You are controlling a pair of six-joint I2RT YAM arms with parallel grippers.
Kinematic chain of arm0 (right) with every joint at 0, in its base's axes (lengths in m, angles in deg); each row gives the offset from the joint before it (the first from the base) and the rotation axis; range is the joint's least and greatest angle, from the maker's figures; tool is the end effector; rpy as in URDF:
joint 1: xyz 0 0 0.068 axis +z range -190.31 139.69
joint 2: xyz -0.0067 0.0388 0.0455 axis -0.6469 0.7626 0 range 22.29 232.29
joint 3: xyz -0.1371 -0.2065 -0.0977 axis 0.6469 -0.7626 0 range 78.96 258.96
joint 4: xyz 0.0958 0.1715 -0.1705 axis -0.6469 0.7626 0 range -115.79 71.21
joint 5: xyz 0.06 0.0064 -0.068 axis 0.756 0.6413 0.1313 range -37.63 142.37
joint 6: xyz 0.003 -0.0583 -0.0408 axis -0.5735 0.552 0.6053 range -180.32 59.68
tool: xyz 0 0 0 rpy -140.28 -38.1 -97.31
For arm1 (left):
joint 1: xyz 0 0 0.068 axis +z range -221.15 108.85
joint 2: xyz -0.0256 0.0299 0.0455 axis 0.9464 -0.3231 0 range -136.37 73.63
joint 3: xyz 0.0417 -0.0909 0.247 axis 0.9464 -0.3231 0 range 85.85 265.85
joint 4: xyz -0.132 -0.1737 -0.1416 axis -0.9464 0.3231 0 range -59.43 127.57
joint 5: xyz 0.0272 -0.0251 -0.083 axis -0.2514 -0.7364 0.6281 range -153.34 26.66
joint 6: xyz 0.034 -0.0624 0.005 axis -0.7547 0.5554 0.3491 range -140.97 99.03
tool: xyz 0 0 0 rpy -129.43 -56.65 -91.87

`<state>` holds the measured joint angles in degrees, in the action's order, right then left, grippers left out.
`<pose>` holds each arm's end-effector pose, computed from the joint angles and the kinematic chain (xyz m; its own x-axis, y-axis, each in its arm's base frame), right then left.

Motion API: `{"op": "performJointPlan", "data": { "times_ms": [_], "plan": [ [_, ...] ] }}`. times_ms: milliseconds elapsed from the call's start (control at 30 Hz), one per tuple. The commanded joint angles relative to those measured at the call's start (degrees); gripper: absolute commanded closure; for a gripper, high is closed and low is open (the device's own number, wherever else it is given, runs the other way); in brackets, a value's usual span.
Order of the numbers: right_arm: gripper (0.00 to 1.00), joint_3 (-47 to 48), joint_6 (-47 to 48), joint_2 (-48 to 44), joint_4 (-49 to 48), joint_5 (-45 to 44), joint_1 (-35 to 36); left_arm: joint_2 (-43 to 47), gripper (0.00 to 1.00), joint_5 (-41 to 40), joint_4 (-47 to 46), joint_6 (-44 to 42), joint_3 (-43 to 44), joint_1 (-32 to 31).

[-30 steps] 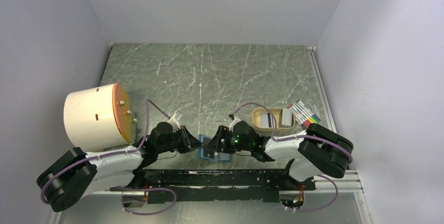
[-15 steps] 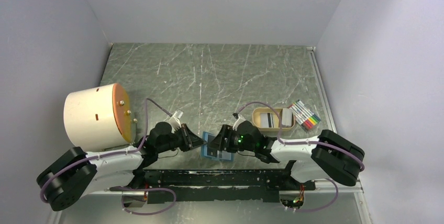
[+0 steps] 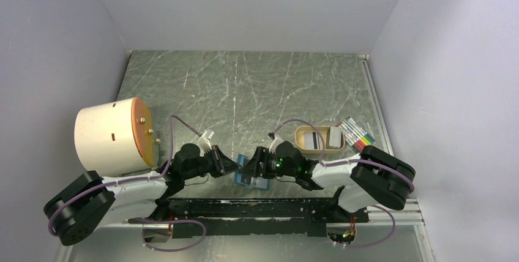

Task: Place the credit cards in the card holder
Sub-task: Insert the credit card into the card holder.

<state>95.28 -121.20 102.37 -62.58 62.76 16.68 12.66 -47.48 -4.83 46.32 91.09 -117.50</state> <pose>0.1297 0.2191 0.1155 -0.9173 0.1654 -0.3622 -0.2281 0.5272 0.8185 0.1293 -0.1587 0.1258 -0.8978 -0.3443 -0.2745 0.1158 0.4167 -0.9016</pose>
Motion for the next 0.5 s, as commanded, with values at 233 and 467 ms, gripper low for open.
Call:
{"op": "performJointPlan", "data": {
  "times_ms": [233,467],
  "plan": [
    [0.26,5.3,3.79,-1.28,14.96,-4.76,-0.6,3.66,0.91,-2.75,4.7,-0.88,2.35,-0.76],
    [0.26,8.8,6.21,-4.88,23.82,-5.58,-0.59,5.57,0.91,-5.87,14.99,-3.1,5.99,-0.84]
  ]
}}
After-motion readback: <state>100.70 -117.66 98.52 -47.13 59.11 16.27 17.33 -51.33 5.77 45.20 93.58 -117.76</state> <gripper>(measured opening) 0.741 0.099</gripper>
